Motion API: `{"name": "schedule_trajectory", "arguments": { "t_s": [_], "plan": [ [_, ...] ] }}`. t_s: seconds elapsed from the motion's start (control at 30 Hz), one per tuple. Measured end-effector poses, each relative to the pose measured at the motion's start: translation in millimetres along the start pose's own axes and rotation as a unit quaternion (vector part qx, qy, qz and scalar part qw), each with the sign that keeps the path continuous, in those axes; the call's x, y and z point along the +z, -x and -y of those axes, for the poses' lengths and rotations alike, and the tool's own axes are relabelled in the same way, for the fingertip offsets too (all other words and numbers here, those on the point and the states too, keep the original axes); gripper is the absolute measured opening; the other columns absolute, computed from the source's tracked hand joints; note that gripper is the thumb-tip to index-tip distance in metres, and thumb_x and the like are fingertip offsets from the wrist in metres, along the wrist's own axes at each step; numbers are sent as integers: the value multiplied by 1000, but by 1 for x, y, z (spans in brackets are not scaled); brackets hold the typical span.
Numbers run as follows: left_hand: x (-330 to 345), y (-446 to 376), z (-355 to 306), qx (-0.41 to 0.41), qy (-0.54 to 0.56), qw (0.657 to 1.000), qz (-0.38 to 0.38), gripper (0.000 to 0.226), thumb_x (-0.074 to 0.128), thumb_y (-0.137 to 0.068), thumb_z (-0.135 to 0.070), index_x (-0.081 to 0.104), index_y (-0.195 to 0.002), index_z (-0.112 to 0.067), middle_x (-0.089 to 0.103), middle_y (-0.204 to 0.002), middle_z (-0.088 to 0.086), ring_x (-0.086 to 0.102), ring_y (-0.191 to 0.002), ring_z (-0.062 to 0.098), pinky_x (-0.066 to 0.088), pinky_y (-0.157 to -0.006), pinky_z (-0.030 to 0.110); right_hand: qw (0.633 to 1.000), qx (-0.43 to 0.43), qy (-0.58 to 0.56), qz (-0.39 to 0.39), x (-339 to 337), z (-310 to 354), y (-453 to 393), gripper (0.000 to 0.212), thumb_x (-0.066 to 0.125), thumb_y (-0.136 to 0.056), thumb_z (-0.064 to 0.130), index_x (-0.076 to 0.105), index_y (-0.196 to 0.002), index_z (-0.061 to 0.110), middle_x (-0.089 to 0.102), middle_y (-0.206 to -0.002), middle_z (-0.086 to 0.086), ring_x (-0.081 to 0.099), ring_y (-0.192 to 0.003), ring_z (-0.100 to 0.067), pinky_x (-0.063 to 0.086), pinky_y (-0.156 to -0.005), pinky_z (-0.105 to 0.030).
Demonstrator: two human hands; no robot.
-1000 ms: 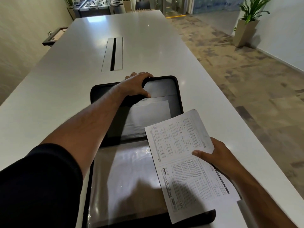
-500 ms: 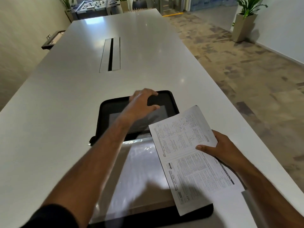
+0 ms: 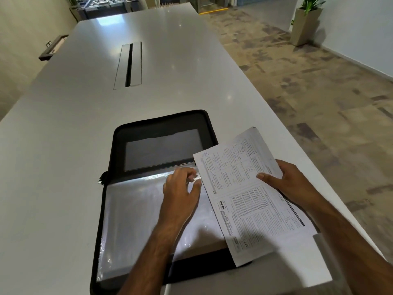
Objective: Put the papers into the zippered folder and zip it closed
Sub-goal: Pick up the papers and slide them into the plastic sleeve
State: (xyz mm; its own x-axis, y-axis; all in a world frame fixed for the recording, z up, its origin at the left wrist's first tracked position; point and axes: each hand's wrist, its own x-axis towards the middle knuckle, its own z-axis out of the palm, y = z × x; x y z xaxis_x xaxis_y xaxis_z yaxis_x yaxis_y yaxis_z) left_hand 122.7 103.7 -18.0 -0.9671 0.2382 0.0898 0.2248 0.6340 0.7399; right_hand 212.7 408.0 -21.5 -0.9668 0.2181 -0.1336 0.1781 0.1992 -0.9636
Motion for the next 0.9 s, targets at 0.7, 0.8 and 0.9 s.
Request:
{"name": "schedule_trajectory", "arguments": {
  "t_s": [0.7, 0.8, 0.9],
  "plan": [
    [41, 26, -15, 2, -99, 995, 20, 23, 75, -88, -55, 58, -97, -41, 55, -101, -23, 49, -97, 3, 29, -92, 32, 999, -17, 29, -15, -76, -13, 7, 34, 83, -81, 44, 72, -113, 46, 80, -108, 12, 81, -88, -17, 66, -69, -34],
    [40, 27, -17, -5, -91, 996, 15, 17, 72, -93, -51, 60, -90, -39, 57, -95, -22, 52, -91, 4, 31, -92, 32, 999, -16, 30, 0, -82, -10, 5, 32, 84, -80, 41, 73, -109, 49, 80, -106, 13, 81, -87, -16, 64, -64, -26],
    [39, 28, -21, -18, -84, 996, 10, 16, 68, -97, -46, 61, -88, -36, 60, -94, -18, 53, -91, 7, 30, -93, 32, 999, -12, 40, 15, -86, -8, 2, 32, 85, -79, 40, 73, -105, 52, 81, -103, 14, 81, -85, -15, 62, -61, -23]
  ]
}}
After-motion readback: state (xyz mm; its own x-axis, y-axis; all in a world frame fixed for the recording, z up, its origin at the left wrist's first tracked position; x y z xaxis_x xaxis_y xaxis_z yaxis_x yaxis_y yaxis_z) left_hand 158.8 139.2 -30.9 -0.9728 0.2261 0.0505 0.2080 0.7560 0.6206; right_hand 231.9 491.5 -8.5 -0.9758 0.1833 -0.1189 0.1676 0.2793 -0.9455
